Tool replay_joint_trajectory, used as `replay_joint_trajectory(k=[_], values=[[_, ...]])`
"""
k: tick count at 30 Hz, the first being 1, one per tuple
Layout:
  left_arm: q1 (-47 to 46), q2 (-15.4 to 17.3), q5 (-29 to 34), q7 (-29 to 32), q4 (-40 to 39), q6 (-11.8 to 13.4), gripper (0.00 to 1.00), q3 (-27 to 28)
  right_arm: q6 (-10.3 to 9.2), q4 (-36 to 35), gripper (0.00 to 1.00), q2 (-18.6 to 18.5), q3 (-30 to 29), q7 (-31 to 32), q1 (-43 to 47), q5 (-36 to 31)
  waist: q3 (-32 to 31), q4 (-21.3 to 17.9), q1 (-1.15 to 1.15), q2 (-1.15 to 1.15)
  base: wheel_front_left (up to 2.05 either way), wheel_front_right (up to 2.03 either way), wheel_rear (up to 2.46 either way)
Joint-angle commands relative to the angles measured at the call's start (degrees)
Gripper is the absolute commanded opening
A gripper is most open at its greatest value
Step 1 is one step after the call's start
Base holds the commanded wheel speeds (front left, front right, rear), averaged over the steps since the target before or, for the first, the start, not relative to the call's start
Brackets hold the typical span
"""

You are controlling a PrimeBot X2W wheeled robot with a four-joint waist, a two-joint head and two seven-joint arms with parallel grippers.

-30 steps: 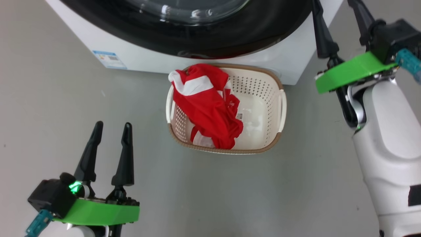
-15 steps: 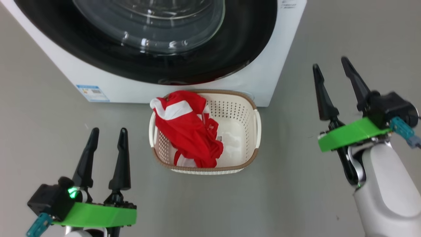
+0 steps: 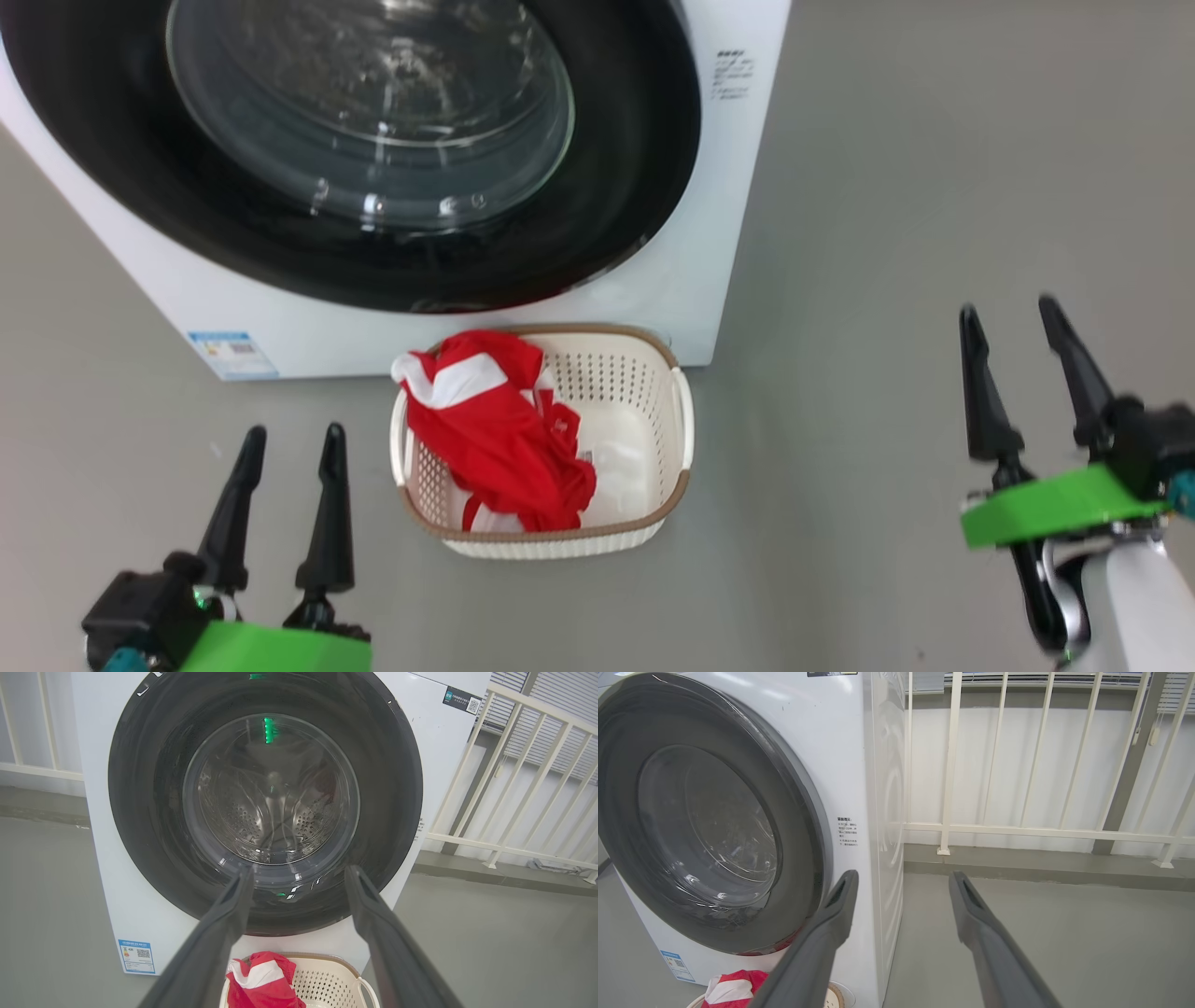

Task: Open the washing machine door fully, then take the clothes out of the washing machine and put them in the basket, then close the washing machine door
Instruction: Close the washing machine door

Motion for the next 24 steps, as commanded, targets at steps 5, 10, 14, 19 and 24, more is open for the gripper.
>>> replay_joint_trajectory(k=[5, 10, 14, 19, 24], values=[[3.4, 0.8, 2.5, -0.4, -2.3, -0.4, 1.0, 3.8, -0.21, -5.3, 1.0, 0.0, 0.8, -0.1, 6.2, 0.6, -4.7, -2.6, 0.0, 0.0, 0.0, 0.0, 0.0], [5.5, 0.8, 3.1, -0.4, -2.4, -0.4, 1.0, 4.2, -0.21, -7.5, 1.0, 0.0, 0.9, -0.1, 9.7, 0.3, -6.8, -2.9, 0.0, 0.0, 0.0, 0.0, 0.0], [6.5, 0.8, 3.3, -0.4, -2.4, -0.5, 1.0, 4.3, -0.21, -8.9, 1.0, 0.0, 1.4, -0.1, 12.2, 0.0, -8.1, -3.1, 0.0, 0.0, 0.0, 0.0, 0.0], [7.5, 0.8, 3.1, -0.4, -2.6, -0.5, 1.0, 4.4, -0.21, -10.7, 1.0, 0.0, 0.9, -0.1, 14.3, -0.2, -9.3, -3.2, 0.0, 0.0, 0.0, 0.0, 0.0], [8.5, 0.8, 2.8, -0.4, -2.7, -0.4, 1.0, 4.7, -0.21, -11.9, 1.0, 0.0, 1.0, -0.1, 15.9, -0.3, -10.1, -3.2, 0.0, 0.0, 0.0, 0.0, 0.0]])
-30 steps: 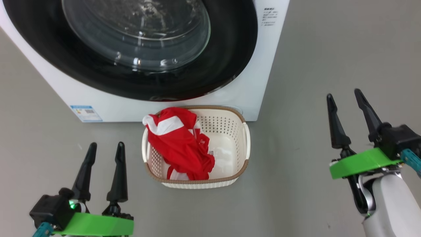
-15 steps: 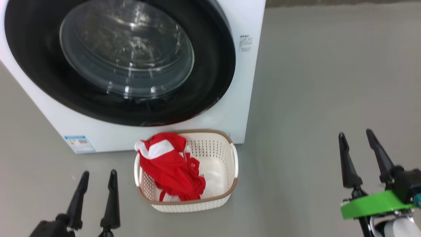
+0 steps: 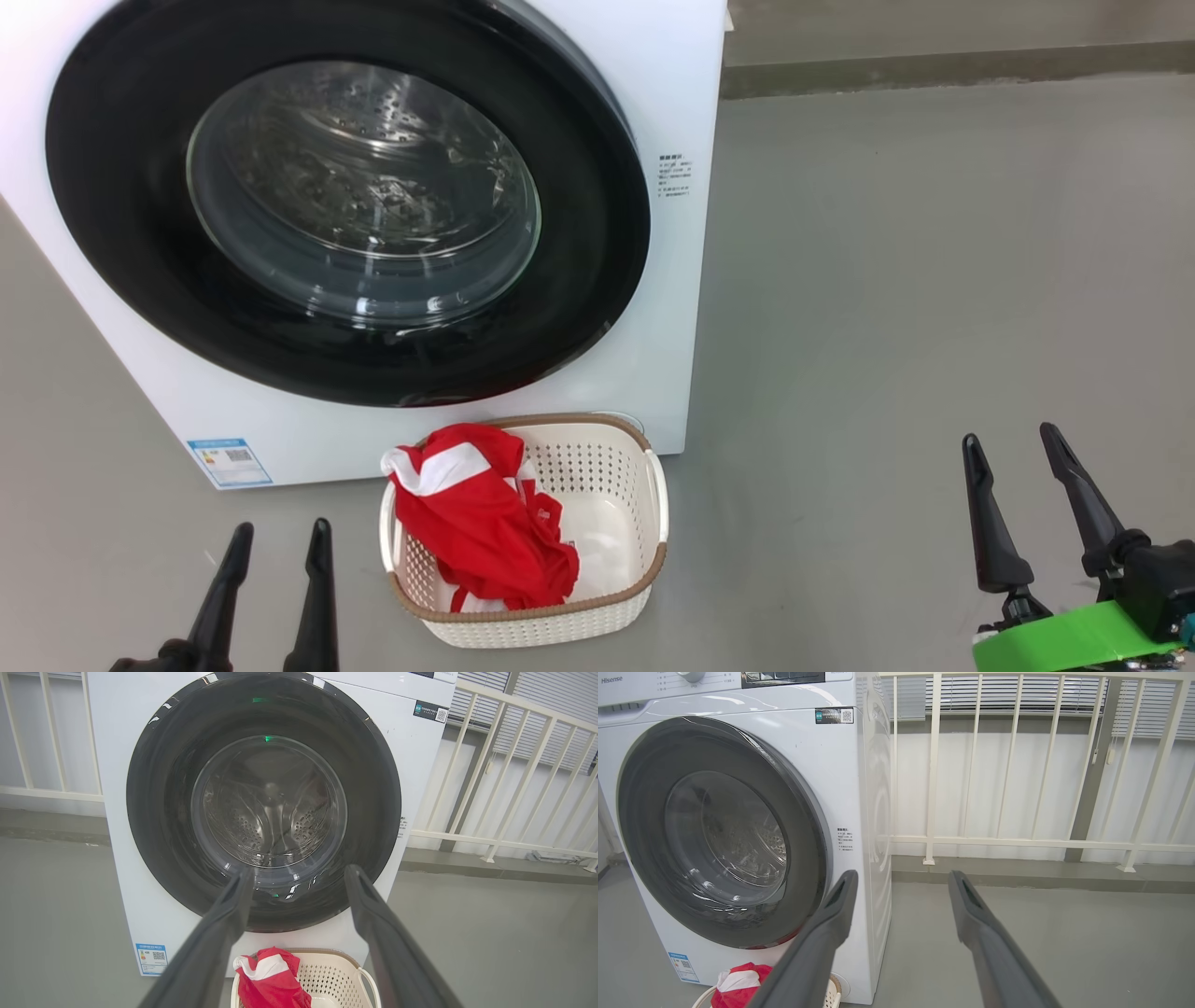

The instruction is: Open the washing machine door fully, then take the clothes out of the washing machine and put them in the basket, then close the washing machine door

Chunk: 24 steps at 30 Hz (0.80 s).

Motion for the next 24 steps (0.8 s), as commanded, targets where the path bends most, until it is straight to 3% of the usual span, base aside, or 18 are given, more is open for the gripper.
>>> replay_joint_trajectory(k=[1, 13, 14, 24], values=[[-1.0, 0.7, -0.2, -0.4, -1.9, 0.0, 1.0, 2.1, -0.21, -1.8, 1.0, -0.6, 1.3, -0.1, -0.8, -0.7, -0.2, 0.0, 0.0, 0.0, 0.0, 0.0, 0.0], [-0.3, 0.7, 0.1, -0.4, -2.8, -0.1, 1.0, 2.0, -0.21, -2.1, 1.0, -0.6, 1.7, -0.1, -0.3, -0.6, -0.3, 0.2, 0.0, 0.0, 0.0, 0.0, 0.0], [0.8, 0.0, 0.1, 0.0, -0.9, 0.0, 0.0, 0.1, 0.01, -0.2, 0.0, 0.1, 0.3, 0.0, 0.8, 0.0, -0.3, 0.2, 0.0, 0.0, 0.0, 0.0, 0.0], [1.3, -0.8, -3.3, 1.5, 3.3, 0.0, 0.0, 0.0, 0.0, 4.0, 0.0, 1.0, 0.4, 1.0, 1.5, 3.7, -0.3, 0.3, 0.1, 0.0, 0.0, 0.0, 0.0]])
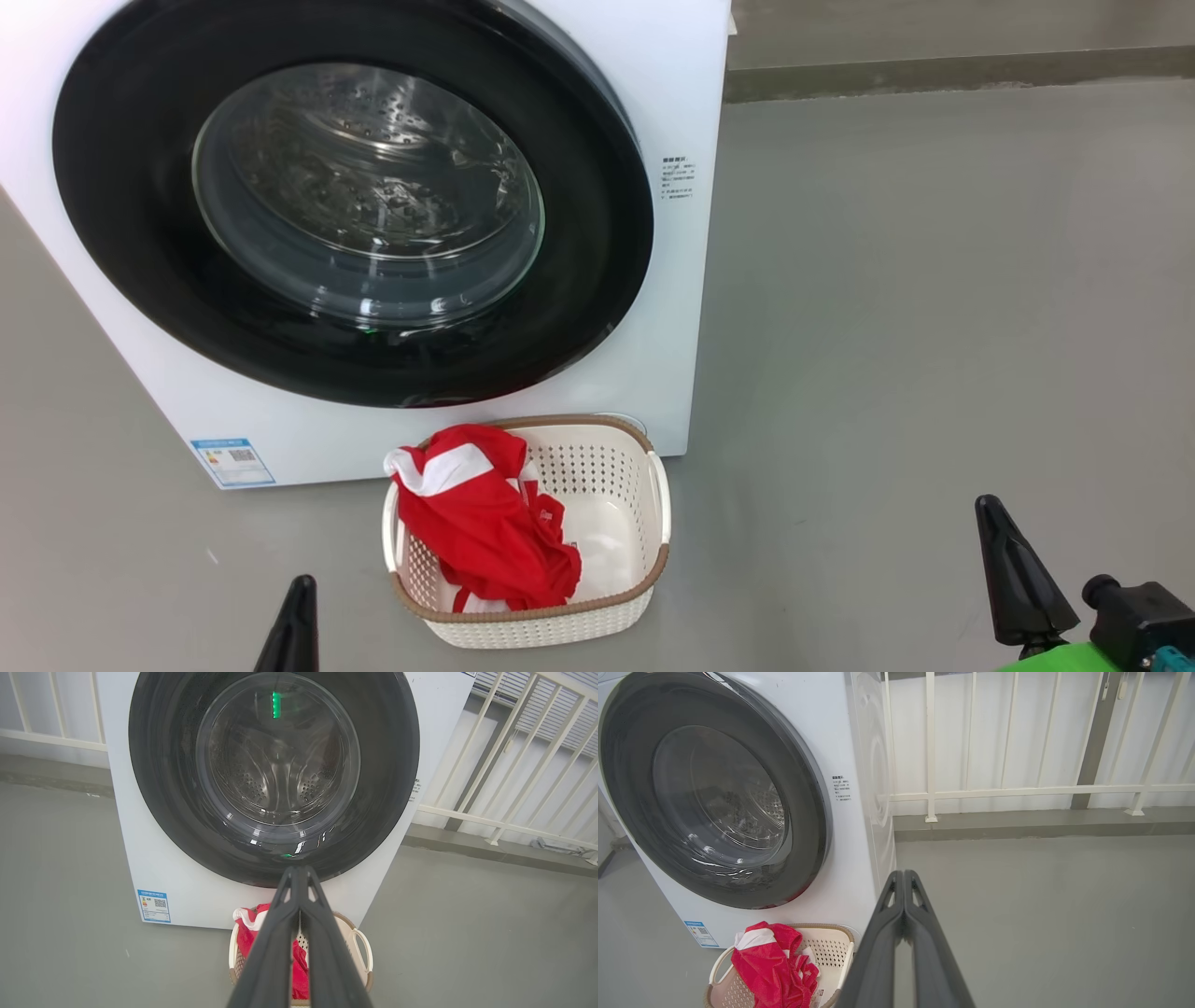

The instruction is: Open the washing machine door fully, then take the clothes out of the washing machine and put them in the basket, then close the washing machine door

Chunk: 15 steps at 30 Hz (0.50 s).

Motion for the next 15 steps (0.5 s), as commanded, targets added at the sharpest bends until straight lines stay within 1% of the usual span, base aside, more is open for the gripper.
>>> replay_joint_trajectory(k=[1, 3, 7, 15], values=[[-1.2, 0.4, -1.8, 0.4, -1.1, 0.0, 0.0, 0.4, -0.01, -1.2, 0.0, -0.4, 0.0, 0.4, -1.6, 2.5, 0.0, 0.0, 0.12, 0.0, 0.0, 0.0, 0.0], [-1.3, 0.4, -2.4, 0.5, -1.1, -0.1, 0.0, 0.4, -0.01, -1.2, 0.0, -0.5, 0.0, 0.5, -1.7, 3.1, 0.0, 0.1, 0.12, 0.0, 0.0, 0.0, 0.0], [-1.6, 0.5, -4.8, 1.1, -0.8, -0.1, 0.0, 0.4, -0.02, -0.9, 0.0, -0.5, 0.0, 1.2, -2.1, 5.7, 0.2, 0.1, 0.0, 0.0, 0.0, 0.0, 0.0], [-2.4, 0.6, -9.8, 2.4, -0.4, -0.2, 0.0, 0.6, -0.03, -0.5, 0.0, -0.7, 0.0, 2.6, -2.9, 11.0, 0.4, 0.3, -0.01, 0.0, 0.0, 0.0, 0.0]])
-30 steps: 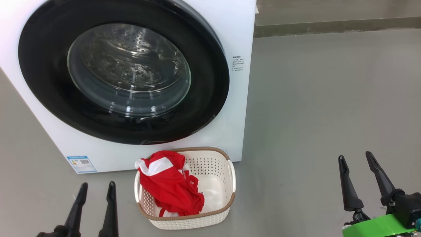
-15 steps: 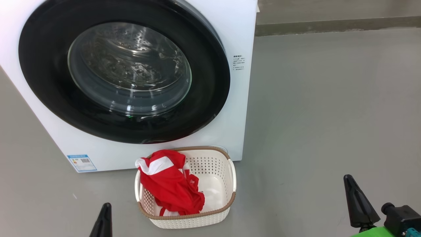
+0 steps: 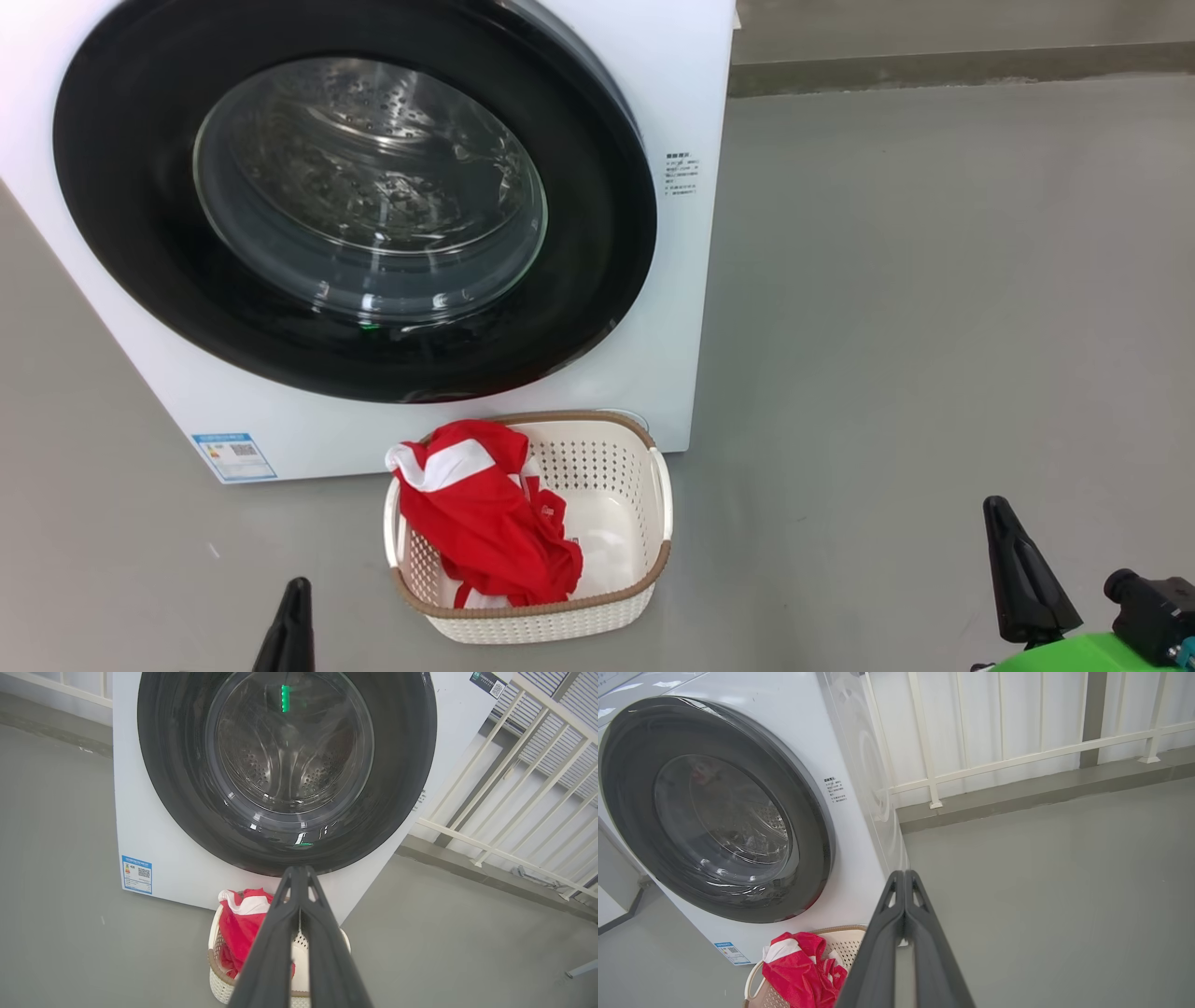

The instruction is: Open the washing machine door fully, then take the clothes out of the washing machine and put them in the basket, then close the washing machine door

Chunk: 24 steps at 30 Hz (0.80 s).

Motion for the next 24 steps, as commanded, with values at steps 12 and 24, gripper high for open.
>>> replay_joint_trajectory(k=[12, 24], values=[[-3.2, 0.7, -8.5, 2.1, -0.5, -0.2, 0.0, 0.9, -0.05, -0.6, 0.0, -0.8, 0.1, 2.1, -3.7, 9.1, 0.3, 0.2, -0.01, 0.0, 0.0, 0.0, 0.0], [-4.3, 0.9, -15.8, 4.1, 0.2, -0.3, 0.0, 1.2, -0.08, 0.0, 0.0, -1.0, 0.1, 4.1, -4.8, 17.0, 0.6, 0.4, -0.01, 0.0, 0.0, 0.0, 0.0]])
